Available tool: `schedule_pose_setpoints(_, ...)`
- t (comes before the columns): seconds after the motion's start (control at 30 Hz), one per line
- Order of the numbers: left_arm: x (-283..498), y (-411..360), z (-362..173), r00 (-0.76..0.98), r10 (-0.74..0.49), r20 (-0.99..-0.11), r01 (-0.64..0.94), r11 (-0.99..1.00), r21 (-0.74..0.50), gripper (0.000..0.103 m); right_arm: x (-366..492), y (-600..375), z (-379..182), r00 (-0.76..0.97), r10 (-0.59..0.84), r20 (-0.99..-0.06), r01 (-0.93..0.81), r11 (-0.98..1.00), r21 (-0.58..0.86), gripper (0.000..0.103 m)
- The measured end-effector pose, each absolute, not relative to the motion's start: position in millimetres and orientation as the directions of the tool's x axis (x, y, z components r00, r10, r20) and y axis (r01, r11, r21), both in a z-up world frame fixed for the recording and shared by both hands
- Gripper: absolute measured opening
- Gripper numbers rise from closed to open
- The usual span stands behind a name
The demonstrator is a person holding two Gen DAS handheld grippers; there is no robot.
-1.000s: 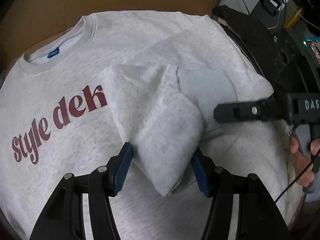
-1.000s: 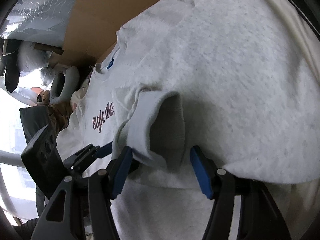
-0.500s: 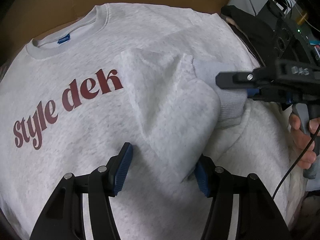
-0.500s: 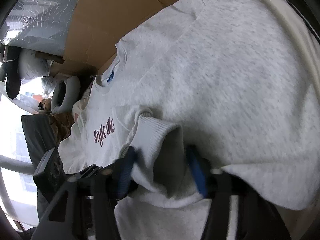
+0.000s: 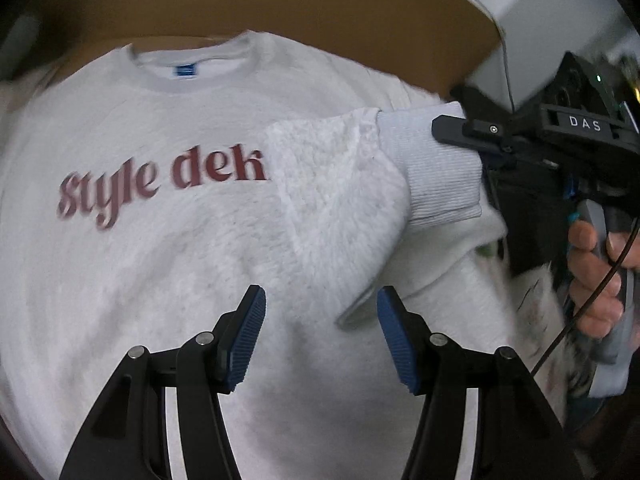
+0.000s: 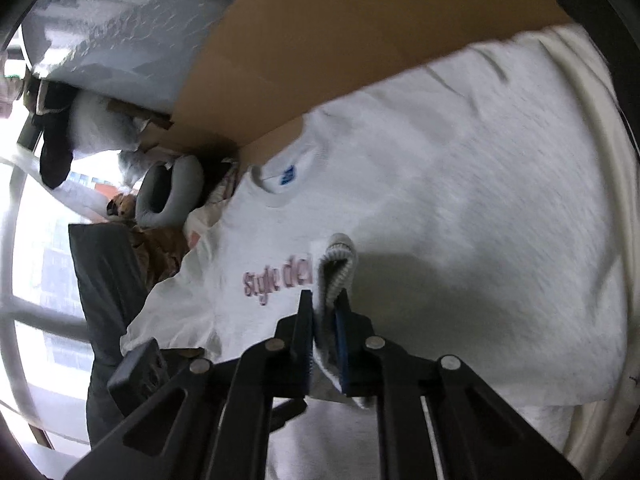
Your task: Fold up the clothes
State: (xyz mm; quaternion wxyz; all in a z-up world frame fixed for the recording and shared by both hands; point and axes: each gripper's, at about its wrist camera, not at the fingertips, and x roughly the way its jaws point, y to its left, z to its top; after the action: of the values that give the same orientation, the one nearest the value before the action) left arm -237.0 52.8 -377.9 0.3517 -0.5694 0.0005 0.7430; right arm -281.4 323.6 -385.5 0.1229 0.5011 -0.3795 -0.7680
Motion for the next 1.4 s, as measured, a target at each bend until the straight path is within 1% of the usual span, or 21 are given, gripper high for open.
schedule_pose_setpoints(0.17,-234.7,43.2,-379.2,-0.151,0.545,-0.825,-0.448,-0.781,-0.435,0.059,-295.5,298.2,-363.4,-0.429,-0.572,-0.699,-0.141,-0.722,0.677,0.008)
schedule_pose_setpoints(0.47,-254.6,-12.7,-390.0,-0.254,0.507,-0.824,-0.286,-0.853,-0.437,0.059,-328.5,240.2,-341.0,-0.367,-0.592,-0.718,-0.046,-0.759,0.649,0.008)
schedule_pose_setpoints(0.63,-263.6,-36.6,-400.3,-0.284,0.483,-0.828,-0.211,-0.874,-0.438,0.059,-344.5,201.4,-346.0,-0.316,-0.612,-0.725,0.009,-0.766,0.643,0.008)
schedule_pose_setpoints(0.83,-266.5,-58.6,-412.0,-0.304,0.459,-0.835,-0.147,-0.888,-0.435,0.059,-356.5,156.9,-368.7,-0.258,-0.628,-0.734,0.036,-0.766,0.642,0.008)
schedule_pose_setpoints(0.93,-266.3,-66.3,-416.3,-0.305,0.446,-0.842,-0.132,-0.895,-0.426,0.059,-359.9,140.0,-381.6,-0.22,-0.636,-0.74,0.029,-0.762,0.646,0.013)
schedule_pose_setpoints(1.03,-265.7,-74.8,-418.4,-0.305,0.436,-0.847,-0.125,-0.9,-0.418,0.059,-358.9,132.9,-384.2,-0.206,-0.663,-0.72,0.029,-0.739,0.673,0.02)
schedule_pose_setpoints(1.07,-265.8,-77.7,-419.0,-0.301,0.433,-0.85,-0.119,-0.901,-0.416,0.059,-358.2,132.9,-382.8,-0.208,-0.663,-0.719,0.032,-0.739,0.673,0.031)
schedule_pose_setpoints(1.1,-265.9,-81.0,-419.4,-0.297,0.429,-0.853,-0.111,-0.903,-0.415,0.059,-357.3,133.3,-381.3,-0.211,-0.663,-0.719,0.036,-0.74,0.672,0.045)
schedule_pose_setpoints(1.13,-266.2,-83.5,-420.8,-0.293,0.426,-0.856,-0.1,-0.904,-0.416,0.059,-355.9,134.7,-378.5,-0.216,-0.662,-0.717,0.045,-0.741,0.67,0.049)
schedule_pose_setpoints(1.3,-266.2,-91.0,-422.8,-0.294,0.417,-0.86,-0.069,-0.907,-0.416,0.059,-344.5,156.5,-359.0,-0.245,-0.653,-0.717,0.081,-0.751,0.656,0.049)
schedule_pose_setpoints(1.4,-266.4,-89.9,-420.1,-0.297,0.441,-0.847,-0.074,-0.895,-0.44,0.059,-336.2,177.3,-351.5,-0.267,-0.635,-0.725,0.075,-0.763,0.642,0.049)
